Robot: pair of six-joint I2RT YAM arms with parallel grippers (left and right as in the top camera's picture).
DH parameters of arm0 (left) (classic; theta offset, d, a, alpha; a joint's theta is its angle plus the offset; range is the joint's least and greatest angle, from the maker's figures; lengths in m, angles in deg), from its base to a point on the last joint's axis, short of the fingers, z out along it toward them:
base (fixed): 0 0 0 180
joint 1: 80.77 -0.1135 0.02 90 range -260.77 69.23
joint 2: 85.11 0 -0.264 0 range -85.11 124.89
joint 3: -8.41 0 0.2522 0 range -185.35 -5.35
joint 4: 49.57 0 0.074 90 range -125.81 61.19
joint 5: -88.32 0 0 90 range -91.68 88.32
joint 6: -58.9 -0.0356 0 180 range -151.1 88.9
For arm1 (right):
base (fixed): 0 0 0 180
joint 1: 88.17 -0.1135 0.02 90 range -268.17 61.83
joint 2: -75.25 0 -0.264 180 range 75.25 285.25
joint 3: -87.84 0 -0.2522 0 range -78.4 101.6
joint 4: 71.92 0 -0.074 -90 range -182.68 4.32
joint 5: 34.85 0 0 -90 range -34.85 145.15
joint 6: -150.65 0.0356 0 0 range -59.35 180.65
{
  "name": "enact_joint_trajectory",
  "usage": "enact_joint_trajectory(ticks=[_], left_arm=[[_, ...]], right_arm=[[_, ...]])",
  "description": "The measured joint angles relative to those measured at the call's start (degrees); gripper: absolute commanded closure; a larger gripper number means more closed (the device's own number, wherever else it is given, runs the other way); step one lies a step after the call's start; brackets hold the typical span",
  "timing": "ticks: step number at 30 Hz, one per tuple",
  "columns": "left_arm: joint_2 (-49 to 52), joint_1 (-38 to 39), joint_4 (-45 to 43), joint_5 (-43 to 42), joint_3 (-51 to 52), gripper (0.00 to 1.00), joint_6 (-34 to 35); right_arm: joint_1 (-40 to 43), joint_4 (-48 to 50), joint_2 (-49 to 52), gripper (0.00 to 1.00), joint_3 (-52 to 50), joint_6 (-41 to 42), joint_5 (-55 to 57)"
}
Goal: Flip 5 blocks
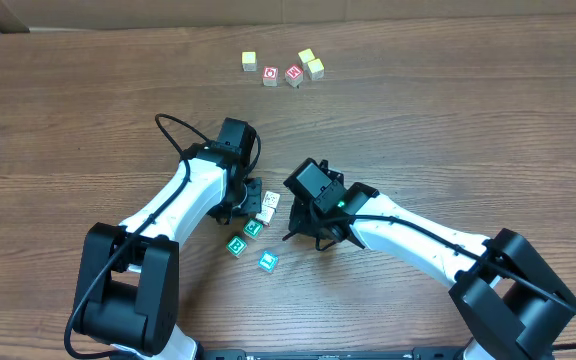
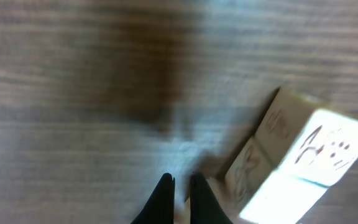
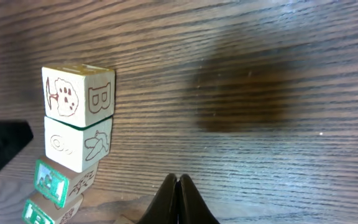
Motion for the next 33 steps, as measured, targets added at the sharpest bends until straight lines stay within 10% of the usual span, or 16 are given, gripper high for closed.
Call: enact_joint_trajectory(ticks=[23, 33], left_arm=[[0.0, 0.0, 3.1, -4.2, 0.2, 0.96, 0.0], [0.0, -3.2, 17.4, 1.9, -6.0, 0.96, 2.4]], right_arm=[[0.0, -0.5, 0.0, 0.96, 0.0, 0.0, 0.0], [0.0, -0.8, 0.0, 0.96, 0.0, 0.0, 0.0]])
